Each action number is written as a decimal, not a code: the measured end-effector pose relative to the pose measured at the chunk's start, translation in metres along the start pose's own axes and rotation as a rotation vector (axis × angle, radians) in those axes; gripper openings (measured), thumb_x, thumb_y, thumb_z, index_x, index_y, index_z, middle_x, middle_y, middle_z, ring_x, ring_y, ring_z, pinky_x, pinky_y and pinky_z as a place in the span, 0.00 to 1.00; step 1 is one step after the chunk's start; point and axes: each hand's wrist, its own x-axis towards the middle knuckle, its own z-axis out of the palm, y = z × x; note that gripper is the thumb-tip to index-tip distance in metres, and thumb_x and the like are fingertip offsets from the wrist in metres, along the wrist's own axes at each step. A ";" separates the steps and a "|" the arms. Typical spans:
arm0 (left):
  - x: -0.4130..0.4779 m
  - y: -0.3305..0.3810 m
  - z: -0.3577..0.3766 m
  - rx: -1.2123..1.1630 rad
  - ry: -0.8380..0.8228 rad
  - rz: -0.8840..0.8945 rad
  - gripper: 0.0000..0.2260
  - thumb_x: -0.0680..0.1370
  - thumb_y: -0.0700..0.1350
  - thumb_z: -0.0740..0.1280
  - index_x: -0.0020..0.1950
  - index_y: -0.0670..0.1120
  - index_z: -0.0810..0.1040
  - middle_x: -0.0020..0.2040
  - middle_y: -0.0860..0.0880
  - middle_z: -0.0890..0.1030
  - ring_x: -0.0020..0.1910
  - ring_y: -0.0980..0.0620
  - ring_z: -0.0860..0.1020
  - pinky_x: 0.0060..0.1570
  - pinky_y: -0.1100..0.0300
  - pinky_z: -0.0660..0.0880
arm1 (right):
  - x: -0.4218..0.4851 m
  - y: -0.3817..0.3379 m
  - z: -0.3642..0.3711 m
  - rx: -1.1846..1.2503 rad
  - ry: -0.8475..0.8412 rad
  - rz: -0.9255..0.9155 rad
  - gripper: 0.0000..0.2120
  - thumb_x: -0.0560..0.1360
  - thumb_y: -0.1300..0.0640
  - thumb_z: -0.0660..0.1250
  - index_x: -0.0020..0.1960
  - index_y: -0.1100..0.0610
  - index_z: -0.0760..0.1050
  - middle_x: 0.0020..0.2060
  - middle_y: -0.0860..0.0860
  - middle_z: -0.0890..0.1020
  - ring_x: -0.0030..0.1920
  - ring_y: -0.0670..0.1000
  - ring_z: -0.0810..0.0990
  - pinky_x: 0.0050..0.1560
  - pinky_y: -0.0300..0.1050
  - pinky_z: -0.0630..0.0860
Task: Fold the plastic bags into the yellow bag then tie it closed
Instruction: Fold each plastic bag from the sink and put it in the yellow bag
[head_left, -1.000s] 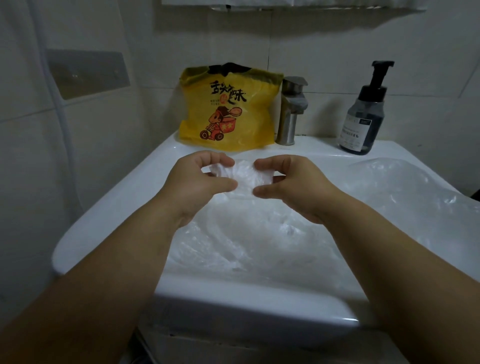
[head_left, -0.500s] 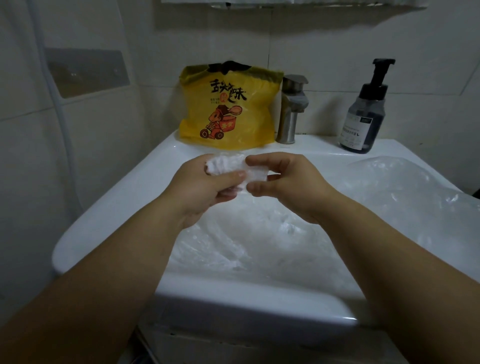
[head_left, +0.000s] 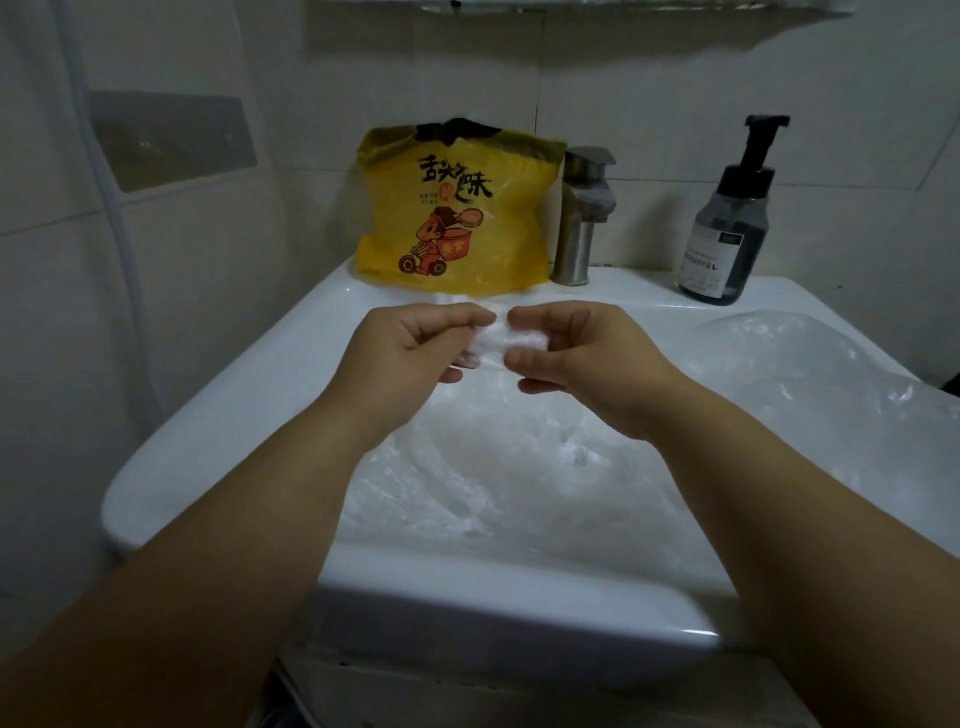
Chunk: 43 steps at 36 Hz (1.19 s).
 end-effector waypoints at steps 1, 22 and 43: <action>0.000 0.000 0.000 0.017 0.007 0.016 0.12 0.78 0.38 0.67 0.46 0.55 0.82 0.39 0.56 0.83 0.39 0.60 0.81 0.40 0.69 0.76 | 0.000 0.001 0.000 -0.032 0.015 -0.018 0.20 0.72 0.66 0.71 0.64 0.60 0.75 0.45 0.49 0.82 0.44 0.54 0.83 0.46 0.42 0.82; 0.001 -0.001 -0.003 0.209 -0.085 0.051 0.06 0.78 0.45 0.68 0.42 0.53 0.76 0.36 0.58 0.76 0.34 0.63 0.73 0.37 0.72 0.71 | 0.000 0.001 -0.008 -0.502 0.015 -0.193 0.04 0.78 0.52 0.64 0.47 0.50 0.77 0.39 0.49 0.79 0.38 0.47 0.79 0.37 0.33 0.76; 0.003 0.005 0.009 -0.332 -0.354 -0.307 0.18 0.74 0.58 0.69 0.57 0.47 0.79 0.48 0.49 0.83 0.51 0.51 0.81 0.55 0.54 0.77 | -0.006 -0.007 0.024 0.330 -0.061 0.055 0.11 0.80 0.62 0.61 0.49 0.70 0.76 0.38 0.61 0.76 0.32 0.51 0.71 0.31 0.39 0.72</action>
